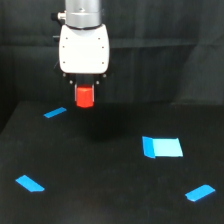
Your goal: Pick up the red object from the table
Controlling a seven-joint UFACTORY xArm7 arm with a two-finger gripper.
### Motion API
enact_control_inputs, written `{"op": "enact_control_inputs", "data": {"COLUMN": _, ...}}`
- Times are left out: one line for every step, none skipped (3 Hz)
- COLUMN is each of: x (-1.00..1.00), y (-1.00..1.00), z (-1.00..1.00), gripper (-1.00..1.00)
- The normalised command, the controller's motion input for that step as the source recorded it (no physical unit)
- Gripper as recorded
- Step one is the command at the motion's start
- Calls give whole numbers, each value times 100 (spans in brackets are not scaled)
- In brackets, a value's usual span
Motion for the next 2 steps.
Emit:
{"op": "enact_control_inputs", "data": {"x": 0, "y": -1, "z": 12, "gripper": -100}}
{"op": "enact_control_inputs", "data": {"x": -3, "y": -7, "z": 9, "gripper": -100}}
